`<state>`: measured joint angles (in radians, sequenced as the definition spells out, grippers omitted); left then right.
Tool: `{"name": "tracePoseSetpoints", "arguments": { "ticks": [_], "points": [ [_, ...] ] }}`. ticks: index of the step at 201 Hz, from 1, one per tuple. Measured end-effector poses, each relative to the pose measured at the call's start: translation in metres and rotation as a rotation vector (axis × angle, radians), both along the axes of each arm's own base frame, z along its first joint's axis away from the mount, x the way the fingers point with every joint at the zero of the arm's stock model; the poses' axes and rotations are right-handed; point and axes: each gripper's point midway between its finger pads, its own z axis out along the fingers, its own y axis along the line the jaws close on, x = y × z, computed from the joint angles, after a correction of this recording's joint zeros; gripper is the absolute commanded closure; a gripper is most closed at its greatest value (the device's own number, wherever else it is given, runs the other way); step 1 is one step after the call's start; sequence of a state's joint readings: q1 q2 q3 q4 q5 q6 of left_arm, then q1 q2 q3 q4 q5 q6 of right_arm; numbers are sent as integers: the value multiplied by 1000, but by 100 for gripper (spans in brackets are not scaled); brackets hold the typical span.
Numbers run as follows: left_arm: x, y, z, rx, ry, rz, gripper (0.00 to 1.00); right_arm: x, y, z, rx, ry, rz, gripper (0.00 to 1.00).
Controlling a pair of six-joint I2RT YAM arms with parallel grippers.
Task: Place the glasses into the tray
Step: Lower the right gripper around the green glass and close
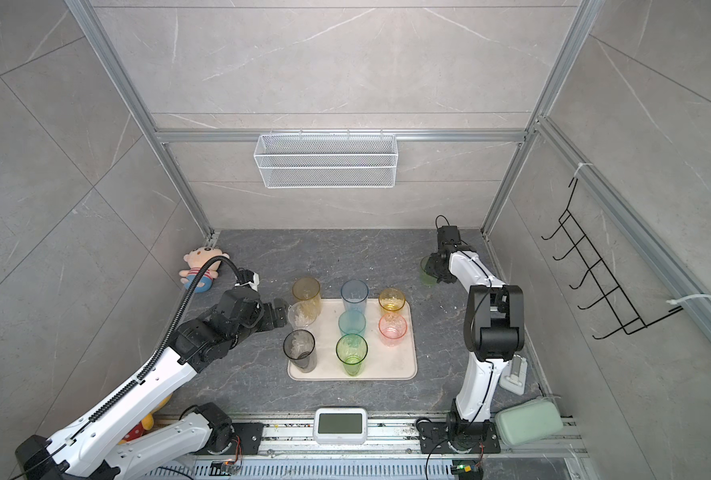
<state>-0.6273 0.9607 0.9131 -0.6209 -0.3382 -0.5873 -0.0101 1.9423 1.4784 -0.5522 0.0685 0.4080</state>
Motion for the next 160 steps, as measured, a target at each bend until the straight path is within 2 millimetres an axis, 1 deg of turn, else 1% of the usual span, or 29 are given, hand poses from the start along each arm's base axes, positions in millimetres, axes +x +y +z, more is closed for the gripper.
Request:
{"name": "tracePoseSetpoints", "arguments": {
  "ticks": [35,76,100,160],
  "points": [
    [0,0,-1,2,3,0,0,-6,2,-8,11,20,1,69],
    [0,0,-2,2,3,0,0,-15,3,-13,21,32,-5,81],
    [-1,1,-4,5,8,0,0,-19,4,-5,28,18,-7,86],
    [-2,1,-2,0,1,0,0,-28,9,26,54,-42,12,100]
  ]
}}
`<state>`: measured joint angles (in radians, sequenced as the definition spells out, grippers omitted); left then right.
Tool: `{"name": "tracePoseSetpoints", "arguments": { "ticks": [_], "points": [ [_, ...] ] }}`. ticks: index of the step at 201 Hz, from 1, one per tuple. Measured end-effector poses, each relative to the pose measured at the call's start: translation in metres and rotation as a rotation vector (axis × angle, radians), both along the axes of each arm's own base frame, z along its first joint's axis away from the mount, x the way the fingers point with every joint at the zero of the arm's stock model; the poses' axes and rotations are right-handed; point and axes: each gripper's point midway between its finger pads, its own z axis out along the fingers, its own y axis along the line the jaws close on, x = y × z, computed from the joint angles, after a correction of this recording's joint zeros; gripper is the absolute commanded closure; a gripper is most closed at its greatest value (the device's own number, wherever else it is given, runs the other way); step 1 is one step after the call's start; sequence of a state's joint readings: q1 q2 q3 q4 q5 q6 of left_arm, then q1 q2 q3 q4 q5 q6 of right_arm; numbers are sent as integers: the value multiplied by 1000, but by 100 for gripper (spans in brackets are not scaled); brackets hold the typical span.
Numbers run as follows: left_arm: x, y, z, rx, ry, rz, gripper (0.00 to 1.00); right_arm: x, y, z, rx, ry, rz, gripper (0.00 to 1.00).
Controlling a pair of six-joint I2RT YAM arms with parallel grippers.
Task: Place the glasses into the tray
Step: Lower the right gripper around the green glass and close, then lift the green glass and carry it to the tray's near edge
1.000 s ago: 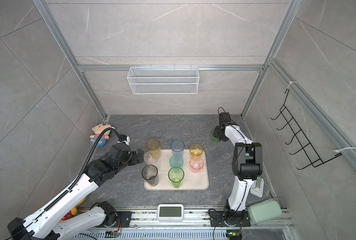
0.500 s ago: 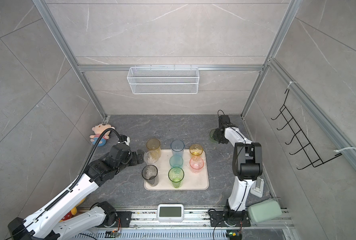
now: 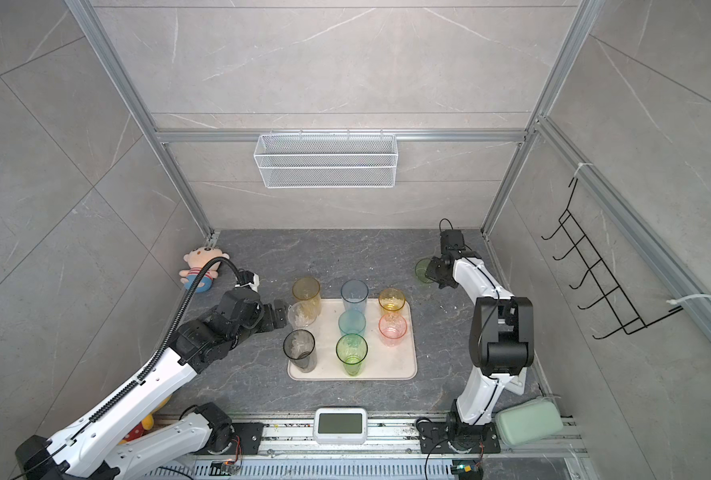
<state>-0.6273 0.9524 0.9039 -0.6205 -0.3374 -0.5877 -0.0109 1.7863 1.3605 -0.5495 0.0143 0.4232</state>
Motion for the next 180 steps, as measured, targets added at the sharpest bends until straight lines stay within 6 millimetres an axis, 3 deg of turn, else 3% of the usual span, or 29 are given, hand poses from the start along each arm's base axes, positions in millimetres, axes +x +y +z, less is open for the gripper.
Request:
{"name": "tracePoseSetpoints", "arguments": {
  "ticks": [68,110,180],
  "points": [
    [-2,0,-3,-2,6,-4,0,-26,9,39,41,-60,27,100],
    [-2,0,-3,-2,6,-5,0,-59,14,46,59,-32,43,100],
    [-2,-1,-3,-5,7,-7,0,-107,27,84,66,-59,86,100]
  ]
}}
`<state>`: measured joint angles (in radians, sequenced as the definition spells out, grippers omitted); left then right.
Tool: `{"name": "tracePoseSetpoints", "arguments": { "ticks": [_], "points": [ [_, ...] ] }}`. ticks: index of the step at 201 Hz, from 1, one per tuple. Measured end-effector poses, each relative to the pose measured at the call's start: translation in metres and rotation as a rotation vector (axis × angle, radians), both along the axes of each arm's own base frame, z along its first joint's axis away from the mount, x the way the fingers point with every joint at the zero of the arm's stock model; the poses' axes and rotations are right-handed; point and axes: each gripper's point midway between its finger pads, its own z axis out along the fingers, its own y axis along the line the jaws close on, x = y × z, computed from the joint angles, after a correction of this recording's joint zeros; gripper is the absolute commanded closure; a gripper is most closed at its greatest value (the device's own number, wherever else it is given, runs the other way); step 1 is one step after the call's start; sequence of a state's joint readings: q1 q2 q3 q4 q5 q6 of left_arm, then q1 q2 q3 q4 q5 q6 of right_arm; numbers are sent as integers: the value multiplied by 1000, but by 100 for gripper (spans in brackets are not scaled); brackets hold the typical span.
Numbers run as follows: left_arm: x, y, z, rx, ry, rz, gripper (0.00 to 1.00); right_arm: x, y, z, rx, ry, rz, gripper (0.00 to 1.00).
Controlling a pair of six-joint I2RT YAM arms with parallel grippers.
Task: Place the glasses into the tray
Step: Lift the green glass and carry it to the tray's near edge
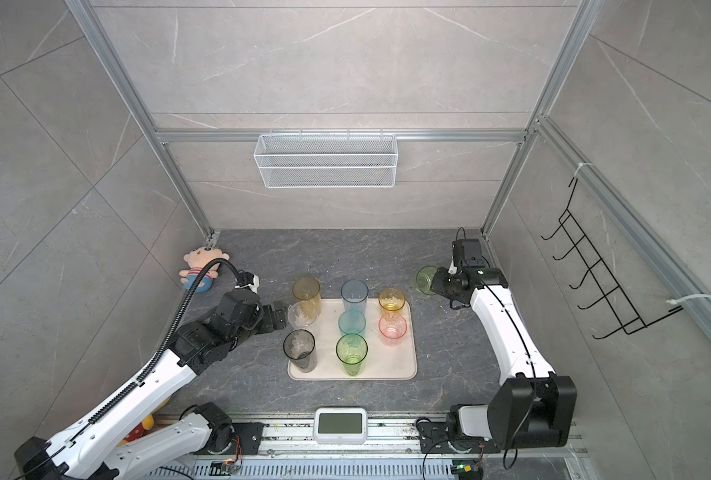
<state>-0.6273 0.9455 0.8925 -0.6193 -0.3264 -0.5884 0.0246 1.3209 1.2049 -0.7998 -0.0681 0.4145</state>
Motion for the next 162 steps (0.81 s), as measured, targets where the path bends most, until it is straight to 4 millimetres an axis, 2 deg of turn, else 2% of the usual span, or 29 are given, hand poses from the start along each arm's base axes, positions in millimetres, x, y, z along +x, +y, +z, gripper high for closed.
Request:
{"name": "tracePoseSetpoints", "arguments": {
  "ticks": [68,125,162],
  "points": [
    [-1,-3,0,-11,7,-14,0,-60,36,5,-4,40,132,100],
    [-2,-2,2,-16,0,-13,0,-110,55,8,-22,76,231,100],
    [-2,-2,3,-20,-2,-11,0,-135,63,11,-21,91,273,100]
  ]
}}
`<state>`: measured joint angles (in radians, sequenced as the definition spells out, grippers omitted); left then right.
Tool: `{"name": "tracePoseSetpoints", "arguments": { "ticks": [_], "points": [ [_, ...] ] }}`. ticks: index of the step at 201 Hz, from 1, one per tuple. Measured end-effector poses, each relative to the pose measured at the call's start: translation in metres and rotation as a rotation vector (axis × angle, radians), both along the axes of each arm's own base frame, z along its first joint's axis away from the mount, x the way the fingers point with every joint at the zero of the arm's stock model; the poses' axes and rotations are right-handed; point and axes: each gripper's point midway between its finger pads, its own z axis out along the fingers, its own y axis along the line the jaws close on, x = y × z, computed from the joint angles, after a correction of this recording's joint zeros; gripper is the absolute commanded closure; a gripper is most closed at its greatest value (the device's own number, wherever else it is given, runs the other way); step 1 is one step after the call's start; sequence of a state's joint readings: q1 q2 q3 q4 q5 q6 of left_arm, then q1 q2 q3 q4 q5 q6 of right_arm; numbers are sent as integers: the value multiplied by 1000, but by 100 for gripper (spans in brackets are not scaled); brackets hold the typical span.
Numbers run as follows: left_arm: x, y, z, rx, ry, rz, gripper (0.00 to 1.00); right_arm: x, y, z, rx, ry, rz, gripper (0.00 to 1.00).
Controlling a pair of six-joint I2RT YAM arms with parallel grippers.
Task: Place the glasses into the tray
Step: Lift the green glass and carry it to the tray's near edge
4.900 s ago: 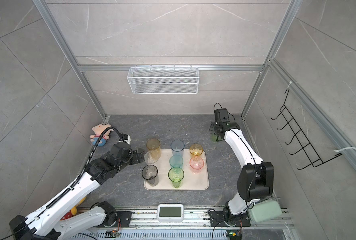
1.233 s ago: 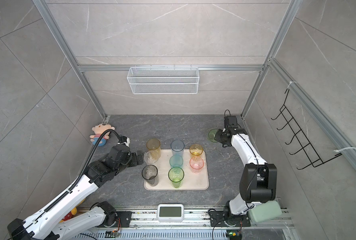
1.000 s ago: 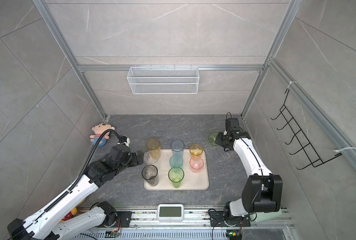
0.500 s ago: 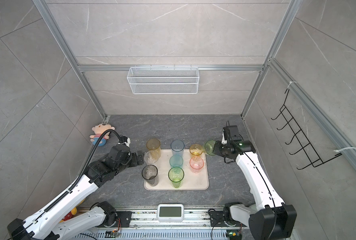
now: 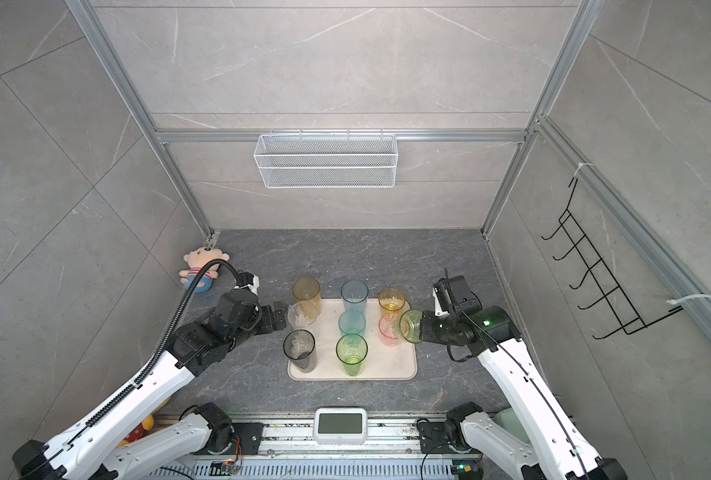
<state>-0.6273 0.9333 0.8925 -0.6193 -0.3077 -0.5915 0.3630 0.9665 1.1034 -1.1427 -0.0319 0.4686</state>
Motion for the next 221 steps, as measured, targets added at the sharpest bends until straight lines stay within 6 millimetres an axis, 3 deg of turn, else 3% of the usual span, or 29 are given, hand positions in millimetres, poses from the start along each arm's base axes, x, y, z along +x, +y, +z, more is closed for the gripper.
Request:
{"name": "tracePoseSetpoints", "arguments": {
  "ticks": [40,112,221],
  "points": [
    [0,0,0,-2,1,2,0,-19,10,-3,-9,32,38,100],
    [0,0,0,-6,2,5,0,-48,31,-27,-90,106,122,100],
    [-1,1,-4,-4,9,7,0,-50,60,-76,-232,170,157,100]
  ]
}}
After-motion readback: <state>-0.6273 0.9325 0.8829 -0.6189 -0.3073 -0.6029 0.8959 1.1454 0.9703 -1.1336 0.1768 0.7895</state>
